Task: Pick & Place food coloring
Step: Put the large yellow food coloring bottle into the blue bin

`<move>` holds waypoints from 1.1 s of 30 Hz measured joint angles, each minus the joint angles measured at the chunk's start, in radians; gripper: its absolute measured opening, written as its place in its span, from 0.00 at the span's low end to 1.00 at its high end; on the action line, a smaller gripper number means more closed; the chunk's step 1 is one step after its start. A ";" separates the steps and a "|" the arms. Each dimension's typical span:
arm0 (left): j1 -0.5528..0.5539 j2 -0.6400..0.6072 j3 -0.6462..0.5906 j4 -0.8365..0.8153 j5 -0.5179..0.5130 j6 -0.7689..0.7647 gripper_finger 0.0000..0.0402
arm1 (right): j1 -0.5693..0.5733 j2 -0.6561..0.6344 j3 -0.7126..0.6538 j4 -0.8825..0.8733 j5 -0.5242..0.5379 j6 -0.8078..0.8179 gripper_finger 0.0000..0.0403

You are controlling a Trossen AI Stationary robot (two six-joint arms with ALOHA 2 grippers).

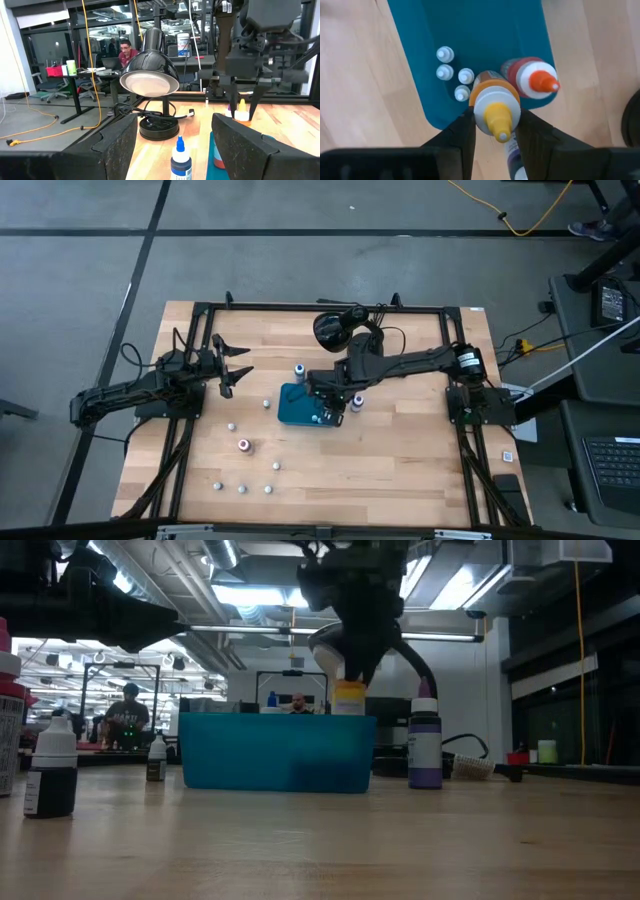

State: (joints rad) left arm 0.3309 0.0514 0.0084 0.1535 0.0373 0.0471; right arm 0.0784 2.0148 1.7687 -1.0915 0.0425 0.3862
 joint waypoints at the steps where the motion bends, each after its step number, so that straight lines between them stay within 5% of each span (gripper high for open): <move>1: 0.000 0.000 0.000 0.000 0.000 0.000 0.62 | 0.000 0.000 -0.008 0.014 0.000 0.000 0.30; 23: 0.000 0.000 0.000 0.000 0.000 0.000 0.62 | -0.011 0.000 -0.109 0.139 -0.003 -0.034 0.31; 33: 0.000 0.000 0.000 0.000 0.000 0.000 0.62 | -0.013 -0.001 -0.109 0.139 -0.018 -0.042 0.44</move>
State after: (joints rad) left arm 0.3309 0.0516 0.0083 0.1535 0.0376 0.0471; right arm 0.0654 2.0140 1.6596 -0.9527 0.0250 0.3443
